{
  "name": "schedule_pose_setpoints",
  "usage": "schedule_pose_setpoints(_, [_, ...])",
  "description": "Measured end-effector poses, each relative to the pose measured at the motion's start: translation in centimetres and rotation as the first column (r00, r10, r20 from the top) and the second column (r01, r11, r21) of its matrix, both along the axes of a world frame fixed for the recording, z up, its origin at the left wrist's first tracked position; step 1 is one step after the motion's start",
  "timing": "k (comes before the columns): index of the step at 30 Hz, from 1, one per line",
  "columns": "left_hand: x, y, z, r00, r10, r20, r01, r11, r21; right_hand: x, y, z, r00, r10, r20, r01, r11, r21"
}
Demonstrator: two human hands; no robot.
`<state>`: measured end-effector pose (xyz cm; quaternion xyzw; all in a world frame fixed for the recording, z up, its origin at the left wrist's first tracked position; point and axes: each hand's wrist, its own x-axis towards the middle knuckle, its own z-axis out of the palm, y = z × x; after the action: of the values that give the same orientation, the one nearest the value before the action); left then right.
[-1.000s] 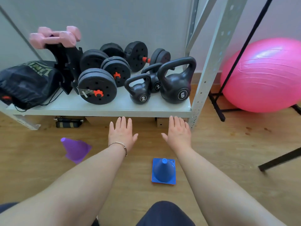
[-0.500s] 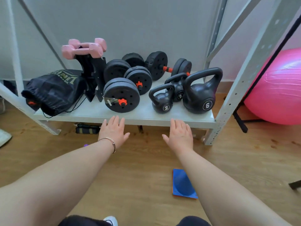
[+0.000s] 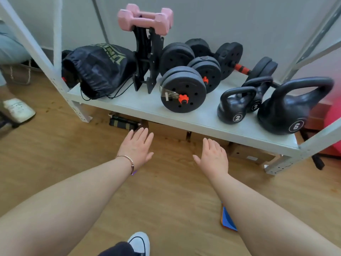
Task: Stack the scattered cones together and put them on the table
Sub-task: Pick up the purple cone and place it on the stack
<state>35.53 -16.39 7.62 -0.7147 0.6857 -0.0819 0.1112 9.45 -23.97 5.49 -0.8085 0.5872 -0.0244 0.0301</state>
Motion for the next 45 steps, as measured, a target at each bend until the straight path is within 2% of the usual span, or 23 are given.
schedule_pose_setpoints(8, [4.8, 2.7, -4.4, 0.967, 0.223, -0.125, -0.224, 0.975, 0.008, 10.4, 2.3, -4.0, 0.989, 0.148, 0.029, -0.150, 0.987, 0.056])
schedule_pose_setpoints(18, [12.7, 4.1, -11.0, 0.885, 0.447, -0.133, -0.439, 0.895, 0.082, 17.4, 1.2, -8.5, 0.967, 0.255, 0.022, -0.256, 0.961, 0.110])
schedule_pose_setpoints(25, [15.0, 2.4, -14.6, 0.870, 0.470, -0.151, -0.444, 0.879, 0.173, 20.9, -1.0, -11.4, 0.964, 0.265, 0.034, -0.266, 0.947, 0.182])
schedule_pose_setpoints(35, [17.5, -0.9, -18.4, 0.923, 0.365, -0.123, -0.309, 0.892, 0.331, 25.4, -1.5, -14.8, 0.958, 0.281, 0.056, -0.284, 0.908, 0.308])
schedule_pose_setpoints(39, [17.7, -1.4, -19.8, 0.926, 0.351, -0.135, -0.265, 0.864, 0.429, 27.0, -1.5, -16.4, 0.950, 0.312, 0.029, -0.284, 0.818, 0.501])
schedule_pose_setpoints(42, [17.2, -1.8, -19.3, 0.901, 0.386, -0.197, -0.251, 0.835, 0.490, 27.6, -1.5, -17.7, 0.972, 0.186, 0.145, -0.235, 0.726, 0.646])
schedule_pose_setpoints(45, [17.1, -1.9, -18.3, 0.885, 0.383, -0.266, -0.208, 0.835, 0.509, 27.4, -1.3, -18.3, 0.961, 0.060, 0.269, -0.235, 0.691, 0.684])
